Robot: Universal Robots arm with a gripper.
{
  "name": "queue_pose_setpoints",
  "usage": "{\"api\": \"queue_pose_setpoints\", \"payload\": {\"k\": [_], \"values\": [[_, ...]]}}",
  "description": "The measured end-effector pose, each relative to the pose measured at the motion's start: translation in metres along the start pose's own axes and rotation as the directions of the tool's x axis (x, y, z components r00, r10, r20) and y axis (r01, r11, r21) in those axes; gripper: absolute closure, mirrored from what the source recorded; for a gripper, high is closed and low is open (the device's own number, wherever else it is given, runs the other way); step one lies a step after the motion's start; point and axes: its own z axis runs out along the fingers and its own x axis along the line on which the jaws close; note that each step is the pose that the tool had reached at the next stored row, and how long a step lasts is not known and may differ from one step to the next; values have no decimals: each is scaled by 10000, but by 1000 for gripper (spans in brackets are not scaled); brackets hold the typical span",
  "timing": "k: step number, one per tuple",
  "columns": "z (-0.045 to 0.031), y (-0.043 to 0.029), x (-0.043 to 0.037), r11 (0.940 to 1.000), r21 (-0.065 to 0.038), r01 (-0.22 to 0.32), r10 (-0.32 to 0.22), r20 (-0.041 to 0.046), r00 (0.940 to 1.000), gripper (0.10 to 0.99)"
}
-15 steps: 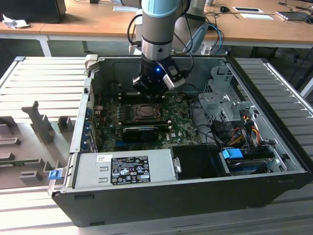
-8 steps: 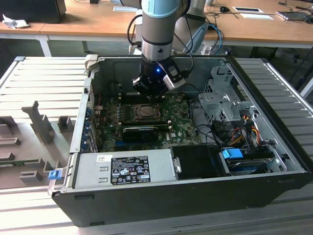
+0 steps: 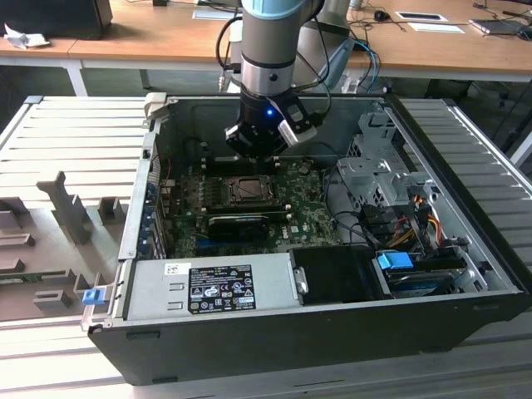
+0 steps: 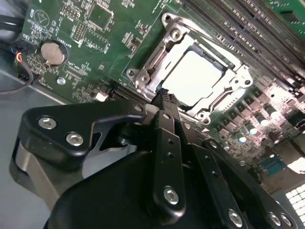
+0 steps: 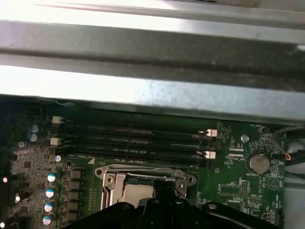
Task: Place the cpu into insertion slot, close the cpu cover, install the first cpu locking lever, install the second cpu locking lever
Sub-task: 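Install the second cpu locking lever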
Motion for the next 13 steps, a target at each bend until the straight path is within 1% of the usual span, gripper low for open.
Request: {"api": "queue_pose_setpoints", "payload": {"k": [2,4,6,8,9,13], "values": [[-2,-38,3,10000,-1,0,0,1,10000,980],[-3,-59,5,10000,-1,0,0,1,10000,980],[-12,-65,6,10000,3,-1,1,-1,10000,980],[-48,-63,5,10000,0,-1,1,0,10000,980],[-52,-63,5,10000,0,-1,1,1,10000,980],[-55,-105,9,10000,0,-1,1,0,10000,980]]}}
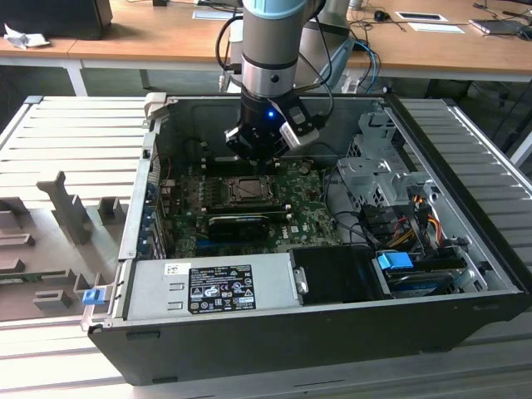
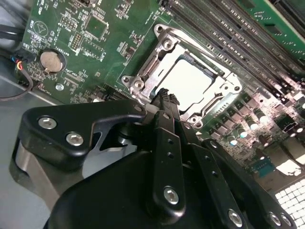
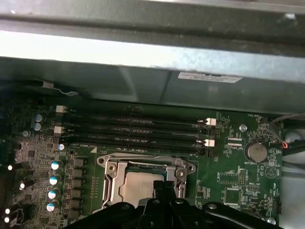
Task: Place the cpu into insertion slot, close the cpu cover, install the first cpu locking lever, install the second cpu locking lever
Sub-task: 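Install the second cpu locking lever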
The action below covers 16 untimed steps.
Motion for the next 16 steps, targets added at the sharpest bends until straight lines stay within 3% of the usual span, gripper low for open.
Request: {"api": "queue_pose_setpoints", "payload": {"k": [14,16], "values": [[-13,-260,21,10000,-11,0,0,0,10000,980],[-15,-295,24,9999,-122,-1,1,10,10000,980]]}}
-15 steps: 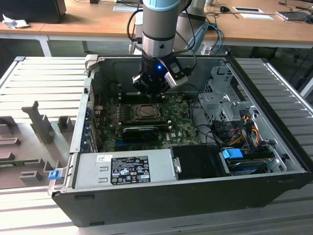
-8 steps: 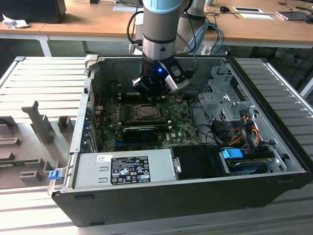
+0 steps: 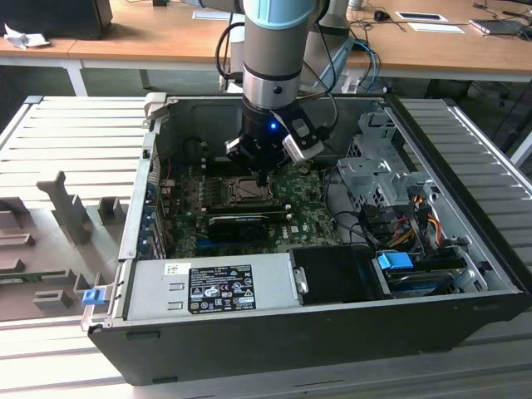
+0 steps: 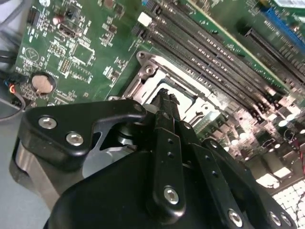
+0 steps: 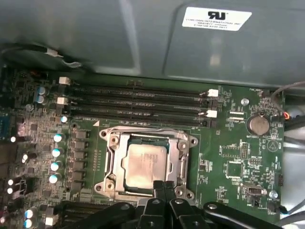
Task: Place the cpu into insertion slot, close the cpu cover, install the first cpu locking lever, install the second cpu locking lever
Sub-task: 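Install the second cpu locking lever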
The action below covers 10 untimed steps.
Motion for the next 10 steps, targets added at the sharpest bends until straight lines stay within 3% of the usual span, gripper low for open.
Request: {"api": "queue_pose_setpoints", "payload": {"k": [3,10], "values": [[-63,-35,3,10000,-10,-2,2,-5,10000,980],[-66,-175,17,10000,-34,-1,1,-19,10000,980]]}}
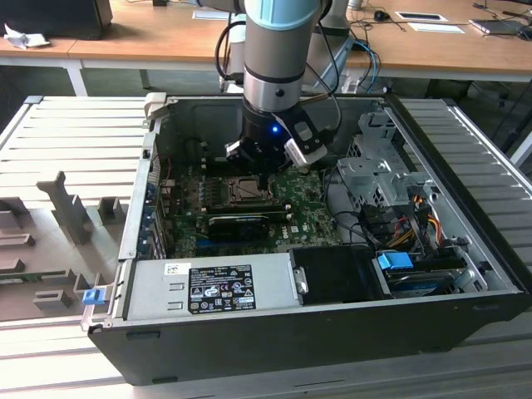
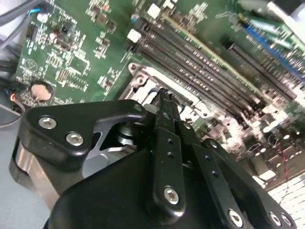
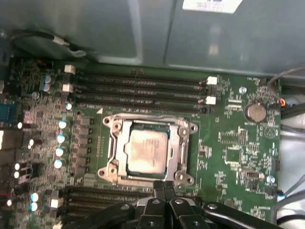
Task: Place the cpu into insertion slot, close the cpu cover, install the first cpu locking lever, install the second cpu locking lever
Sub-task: 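Install the second cpu locking lever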
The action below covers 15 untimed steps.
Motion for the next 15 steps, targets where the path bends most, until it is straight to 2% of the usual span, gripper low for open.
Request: {"api": "queue_pose_setpoints", "payload": {"k": [2,4,5,6,9,13,15], "values": [[15,-31,3,10000,-62,-3,2,-22,10000,980],[27,-88,19,9997,-252,-3,2,-6,10000,980],[27,-99,33,9996,-274,-4,4,-5,10000,980],[27,-116,81,9996,-294,-2,2,-2,10000,980],[26,-123,162,9996,-295,-1,1,-3,10000,980],[32,-121,320,9996,-296,-1,1,-3,10000,980],[71,-120,391,9996,-297,3,-3,-2,10000,980]]}}
